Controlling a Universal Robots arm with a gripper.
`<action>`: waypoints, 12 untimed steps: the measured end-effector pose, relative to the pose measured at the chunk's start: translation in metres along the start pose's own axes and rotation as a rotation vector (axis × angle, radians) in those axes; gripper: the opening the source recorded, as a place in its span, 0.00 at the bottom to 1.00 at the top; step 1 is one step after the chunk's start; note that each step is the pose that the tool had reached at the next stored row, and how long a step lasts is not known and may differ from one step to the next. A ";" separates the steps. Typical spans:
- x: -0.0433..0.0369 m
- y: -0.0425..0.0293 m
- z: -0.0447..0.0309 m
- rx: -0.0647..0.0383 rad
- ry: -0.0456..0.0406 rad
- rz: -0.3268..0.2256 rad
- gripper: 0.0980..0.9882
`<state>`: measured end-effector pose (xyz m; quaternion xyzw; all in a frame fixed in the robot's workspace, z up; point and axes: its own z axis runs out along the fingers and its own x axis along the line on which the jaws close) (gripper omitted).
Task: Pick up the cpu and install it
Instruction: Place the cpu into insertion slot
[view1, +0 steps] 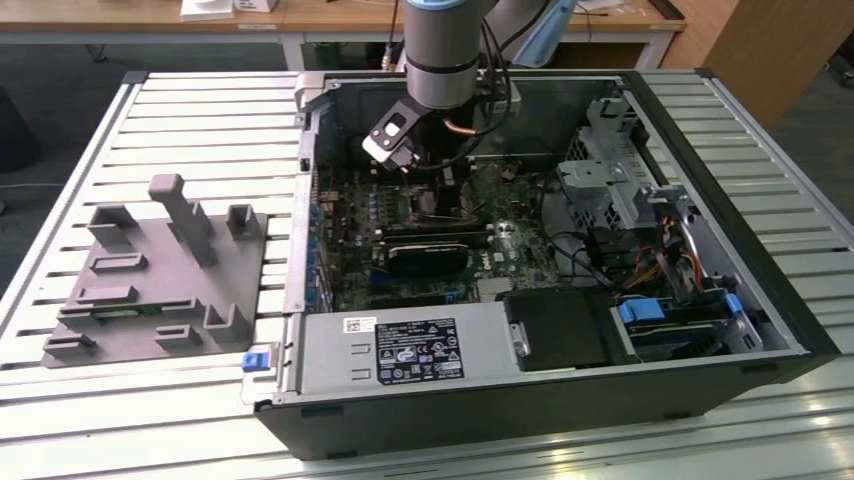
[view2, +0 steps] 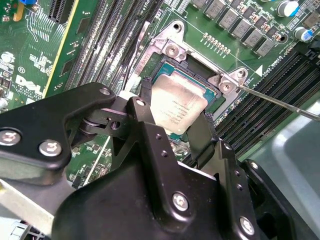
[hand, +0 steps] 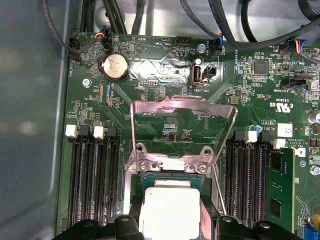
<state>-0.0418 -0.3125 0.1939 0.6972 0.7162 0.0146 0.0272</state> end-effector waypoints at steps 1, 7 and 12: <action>0.0001 0.0001 0.0002 0.000 0.0005 0.000 0.50; -0.0001 0.0000 0.0000 0.000 -0.0004 0.000 0.64; -0.0001 0.0001 -0.0024 0.000 -0.0004 0.000 0.64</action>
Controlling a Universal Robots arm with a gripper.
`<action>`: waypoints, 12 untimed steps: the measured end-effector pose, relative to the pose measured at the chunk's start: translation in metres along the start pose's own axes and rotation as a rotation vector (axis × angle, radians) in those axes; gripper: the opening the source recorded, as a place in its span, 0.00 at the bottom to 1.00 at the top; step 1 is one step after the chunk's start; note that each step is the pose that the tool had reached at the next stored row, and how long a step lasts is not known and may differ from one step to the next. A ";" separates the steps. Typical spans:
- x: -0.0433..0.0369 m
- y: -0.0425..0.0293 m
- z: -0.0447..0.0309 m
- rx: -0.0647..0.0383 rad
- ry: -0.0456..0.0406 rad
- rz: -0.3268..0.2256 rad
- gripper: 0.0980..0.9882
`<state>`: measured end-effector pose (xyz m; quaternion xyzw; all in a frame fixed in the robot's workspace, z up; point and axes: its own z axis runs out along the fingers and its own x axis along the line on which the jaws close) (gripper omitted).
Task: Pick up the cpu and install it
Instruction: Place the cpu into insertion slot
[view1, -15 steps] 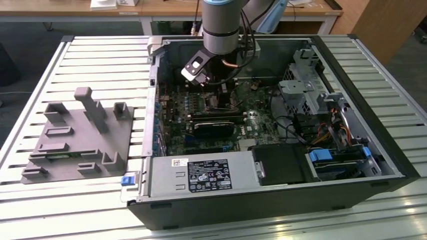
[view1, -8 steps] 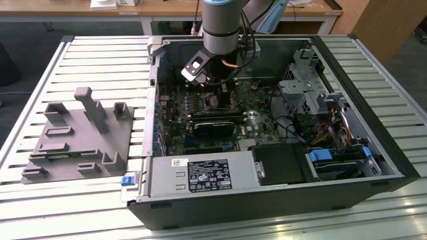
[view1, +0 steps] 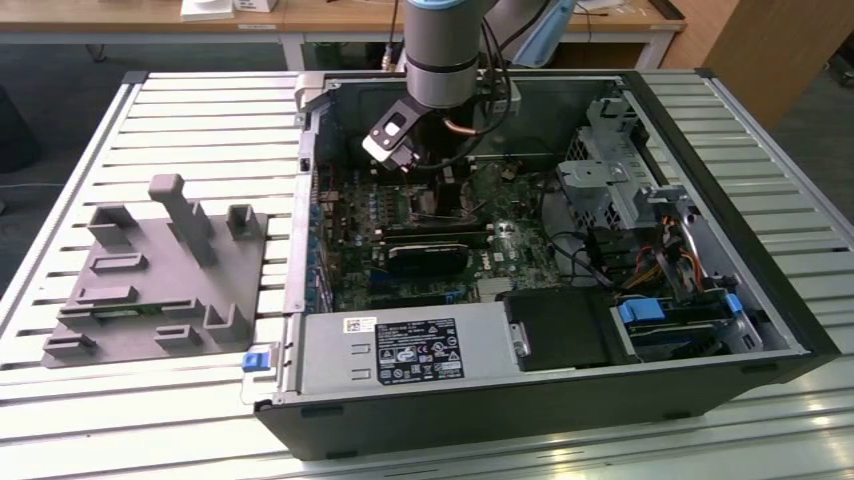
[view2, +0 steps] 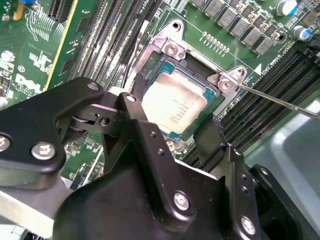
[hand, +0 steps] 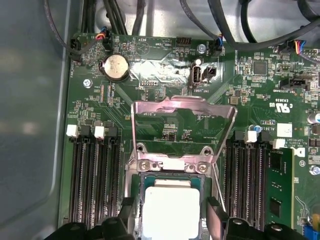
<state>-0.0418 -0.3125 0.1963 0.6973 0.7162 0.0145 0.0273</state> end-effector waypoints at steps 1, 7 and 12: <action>0.0000 0.0001 -0.0015 0.000 0.0000 0.000 0.64; -0.0002 0.0007 -0.0113 0.000 0.0000 0.000 0.48; -0.0003 0.0009 -0.0148 0.000 0.0002 0.000 0.29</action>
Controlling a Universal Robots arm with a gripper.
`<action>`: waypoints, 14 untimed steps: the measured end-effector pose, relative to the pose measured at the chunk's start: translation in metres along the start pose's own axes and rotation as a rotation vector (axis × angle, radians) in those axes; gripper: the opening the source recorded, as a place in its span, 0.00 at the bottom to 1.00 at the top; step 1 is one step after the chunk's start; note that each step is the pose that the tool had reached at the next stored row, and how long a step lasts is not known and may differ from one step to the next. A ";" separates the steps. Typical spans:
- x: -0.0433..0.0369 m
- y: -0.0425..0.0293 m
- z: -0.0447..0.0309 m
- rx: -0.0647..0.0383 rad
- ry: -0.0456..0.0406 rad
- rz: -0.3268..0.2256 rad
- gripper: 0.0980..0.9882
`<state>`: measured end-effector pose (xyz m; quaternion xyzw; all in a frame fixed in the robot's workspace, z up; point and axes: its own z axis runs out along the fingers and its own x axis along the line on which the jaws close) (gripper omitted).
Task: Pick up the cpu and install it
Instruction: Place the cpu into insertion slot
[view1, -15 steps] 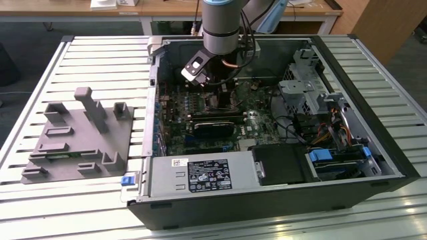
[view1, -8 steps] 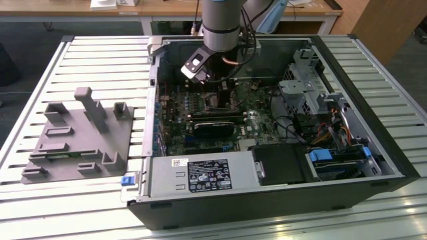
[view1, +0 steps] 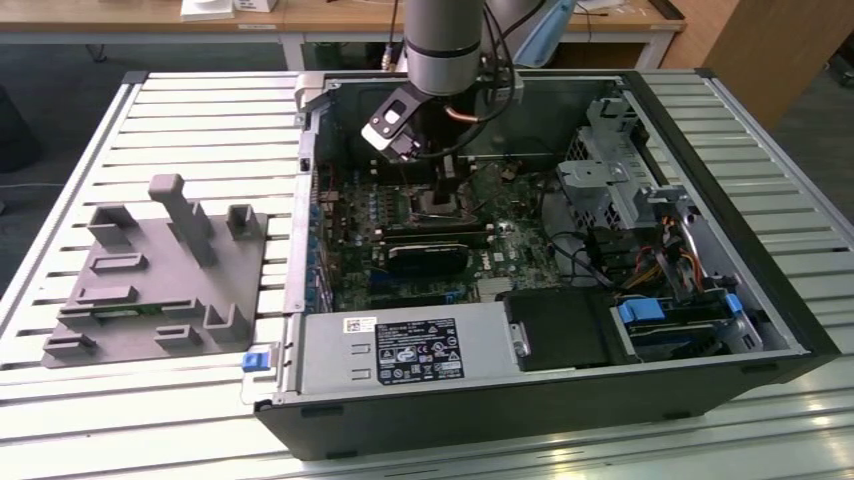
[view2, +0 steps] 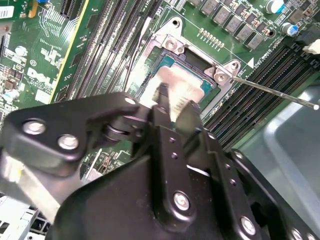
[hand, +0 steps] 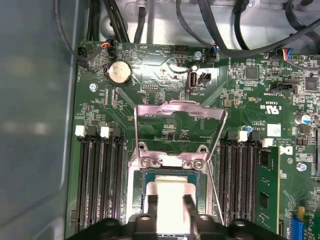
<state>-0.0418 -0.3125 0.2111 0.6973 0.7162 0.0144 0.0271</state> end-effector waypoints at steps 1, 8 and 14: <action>0.0000 0.0000 -0.0002 0.000 0.0000 0.000 0.22; 0.0000 0.0000 -0.0008 0.000 -0.0001 0.000 0.01; -0.0001 0.0001 -0.0014 0.000 -0.0004 0.000 0.01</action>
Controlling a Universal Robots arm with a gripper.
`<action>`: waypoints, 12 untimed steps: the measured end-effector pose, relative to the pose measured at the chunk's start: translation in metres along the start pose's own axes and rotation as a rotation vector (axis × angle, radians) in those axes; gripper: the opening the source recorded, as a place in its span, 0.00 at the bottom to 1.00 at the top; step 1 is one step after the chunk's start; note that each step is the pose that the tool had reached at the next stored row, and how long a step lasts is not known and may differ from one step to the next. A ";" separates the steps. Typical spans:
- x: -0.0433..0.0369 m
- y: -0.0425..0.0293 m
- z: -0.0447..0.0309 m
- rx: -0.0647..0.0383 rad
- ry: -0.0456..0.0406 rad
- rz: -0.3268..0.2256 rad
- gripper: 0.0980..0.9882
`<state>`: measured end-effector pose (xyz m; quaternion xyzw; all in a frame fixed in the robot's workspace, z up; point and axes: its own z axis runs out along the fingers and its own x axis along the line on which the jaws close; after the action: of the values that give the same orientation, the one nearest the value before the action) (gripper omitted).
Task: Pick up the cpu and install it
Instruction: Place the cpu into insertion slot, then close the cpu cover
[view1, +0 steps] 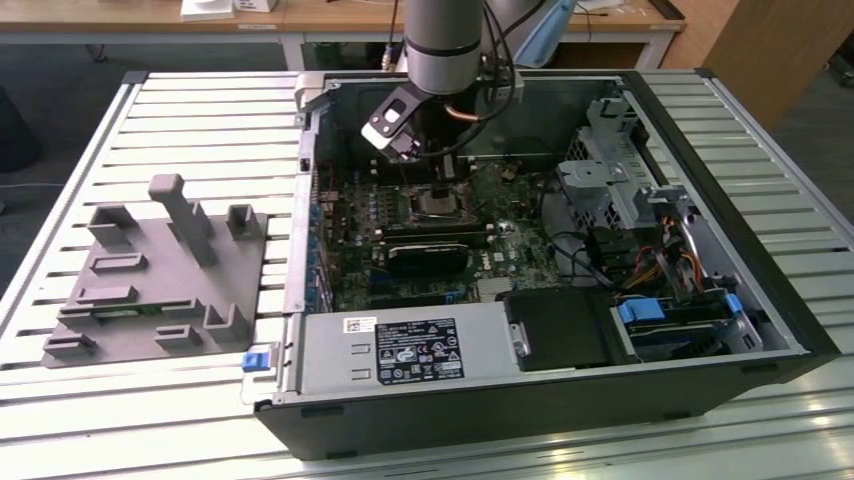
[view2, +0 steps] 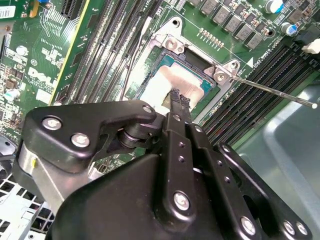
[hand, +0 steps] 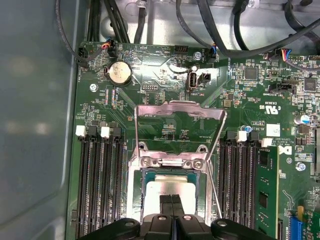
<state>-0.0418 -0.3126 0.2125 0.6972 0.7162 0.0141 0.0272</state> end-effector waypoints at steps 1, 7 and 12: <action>0.0000 0.0000 -0.0004 0.000 0.0000 0.000 0.01; 0.0000 0.0001 -0.0016 0.000 0.0003 0.000 0.01; 0.0000 0.0002 -0.0035 0.000 0.0003 0.000 0.01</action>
<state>-0.0418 -0.3125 0.2159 0.6972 0.7162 0.0143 0.0272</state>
